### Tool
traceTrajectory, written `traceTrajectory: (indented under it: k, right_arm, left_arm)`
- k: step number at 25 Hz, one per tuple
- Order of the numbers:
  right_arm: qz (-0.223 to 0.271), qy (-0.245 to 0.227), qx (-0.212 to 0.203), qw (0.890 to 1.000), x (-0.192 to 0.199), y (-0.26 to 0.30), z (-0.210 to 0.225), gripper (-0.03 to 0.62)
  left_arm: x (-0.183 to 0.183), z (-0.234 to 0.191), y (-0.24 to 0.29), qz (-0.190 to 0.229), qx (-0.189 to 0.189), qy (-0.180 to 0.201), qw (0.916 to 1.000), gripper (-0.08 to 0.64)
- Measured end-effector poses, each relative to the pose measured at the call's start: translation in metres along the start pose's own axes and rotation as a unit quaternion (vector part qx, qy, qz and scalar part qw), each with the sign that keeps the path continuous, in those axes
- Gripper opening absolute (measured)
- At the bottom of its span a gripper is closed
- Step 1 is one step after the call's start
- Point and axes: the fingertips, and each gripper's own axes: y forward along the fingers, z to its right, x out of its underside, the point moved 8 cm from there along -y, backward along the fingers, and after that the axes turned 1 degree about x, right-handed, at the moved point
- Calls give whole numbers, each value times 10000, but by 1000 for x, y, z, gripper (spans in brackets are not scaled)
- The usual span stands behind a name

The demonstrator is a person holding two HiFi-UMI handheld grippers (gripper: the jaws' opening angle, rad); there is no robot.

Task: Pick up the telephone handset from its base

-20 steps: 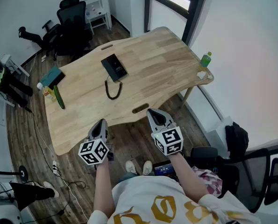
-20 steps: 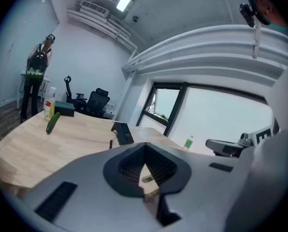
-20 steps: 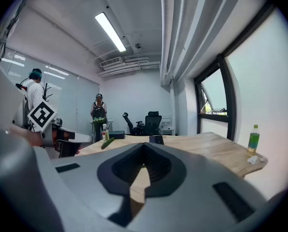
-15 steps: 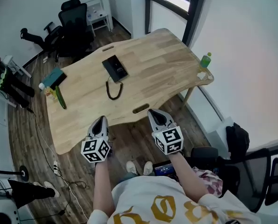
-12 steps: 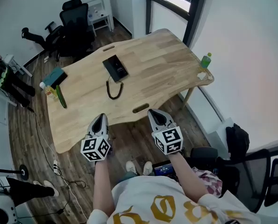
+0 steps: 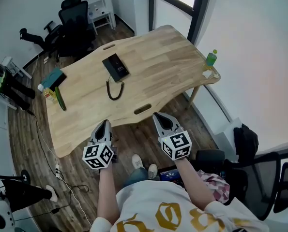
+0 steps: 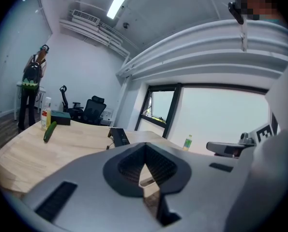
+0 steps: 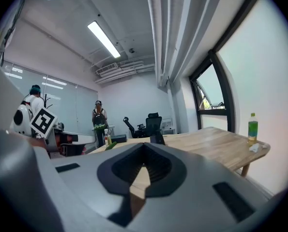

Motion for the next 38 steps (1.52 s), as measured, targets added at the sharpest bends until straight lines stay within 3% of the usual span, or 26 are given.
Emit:
traceTrajectory:
  k: [10, 18, 26, 31, 38]
  right_arm:
    - [-47, -2, 115, 9999, 1, 24, 25, 5]
    - [-211, 59, 362, 9991, -2, 81, 73, 5]
    - [-601, 165, 525, 9967, -9, 169, 103, 5]
    - [-706, 157, 568, 9958, -14, 222, 117, 5]
    - [-771, 120, 631, 9949, -18, 264, 115, 5]
  left_arm:
    - [1, -6, 42, -57, 38, 27, 10000, 5]
    - [-13, -19, 132, -174, 448, 173, 9987, 5]
    - [-38, -66, 231, -281, 797, -256, 9961, 5]
    - [-49, -98, 277, -282, 730, -247, 9966, 5]
    - [-53, -134, 294, -370, 507, -353, 9974, 5]
